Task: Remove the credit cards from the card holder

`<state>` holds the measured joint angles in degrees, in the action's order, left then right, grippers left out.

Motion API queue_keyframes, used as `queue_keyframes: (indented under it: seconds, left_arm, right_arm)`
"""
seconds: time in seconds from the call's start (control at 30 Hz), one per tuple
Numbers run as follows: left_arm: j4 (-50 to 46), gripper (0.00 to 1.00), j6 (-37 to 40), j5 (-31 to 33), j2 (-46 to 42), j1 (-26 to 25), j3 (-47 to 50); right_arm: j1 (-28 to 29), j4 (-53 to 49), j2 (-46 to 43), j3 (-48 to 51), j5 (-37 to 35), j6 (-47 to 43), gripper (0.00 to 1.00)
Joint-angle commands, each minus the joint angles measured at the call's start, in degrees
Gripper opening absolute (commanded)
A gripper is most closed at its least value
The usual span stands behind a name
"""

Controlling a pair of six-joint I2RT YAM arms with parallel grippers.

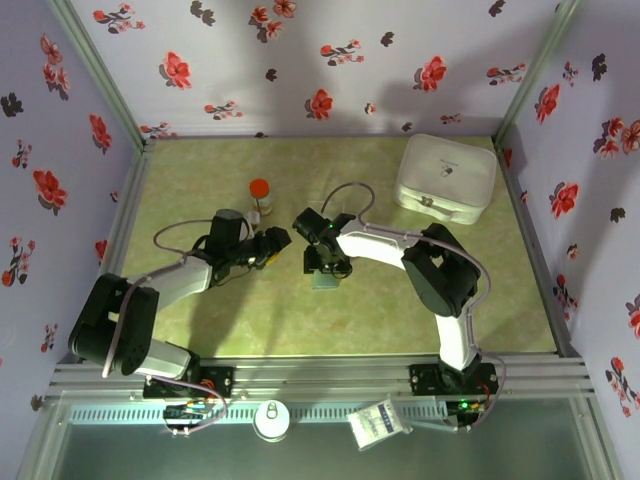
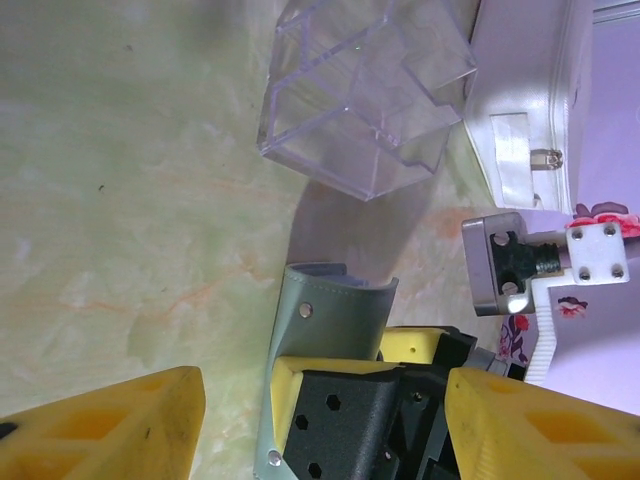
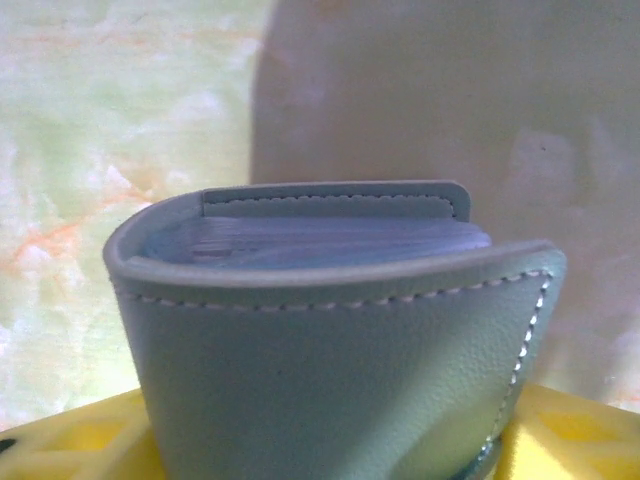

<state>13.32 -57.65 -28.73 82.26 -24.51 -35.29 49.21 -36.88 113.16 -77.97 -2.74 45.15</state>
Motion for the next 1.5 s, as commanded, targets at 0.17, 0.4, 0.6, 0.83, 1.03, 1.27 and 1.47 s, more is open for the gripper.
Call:
queue_keyframes:
  seconds: [0.17,0.4,0.6,0.83,1.03,1.27,1.47]
  left_arm:
    - [1.07,0.52,-1.80,-0.17,3.56,-1.51,-0.45]
    - [1.34,0.42,-2.40,0.27,6.55,-4.25,-3.27]
    - [3.96,0.24,-4.89,0.28,10.41,-6.23,-4.53]
    - [6.49,0.13,-6.58,-0.51,12.83,-7.87,-5.23]
    - [6.34,0.10,-6.96,-0.95,12.89,-7.92,-5.38]
    - [5.15,0.07,-6.60,-1.50,13.36,-8.11,-6.18]
    - [4.70,0.07,-6.29,-1.61,13.63,-8.19,-6.11]
  right_arm:
    - [-0.32,1.84,-5.30,1.66,-2.88,0.78,0.82]
    - [-0.60,3.31,-11.41,6.28,-2.62,0.66,0.82]
    - [-0.81,5.24,-13.82,9.75,-1.49,0.00,0.61]
    - [-0.83,5.33,-11.49,8.68,0.20,-1.26,0.44]
    - [-0.86,2.82,-8.90,5.64,-0.13,-3.22,0.40]
    - [-0.87,-0.79,-5.39,2.20,0.11,-5.61,0.36]
    - [-0.80,-2.75,-2.76,0.30,0.39,-6.38,0.35]
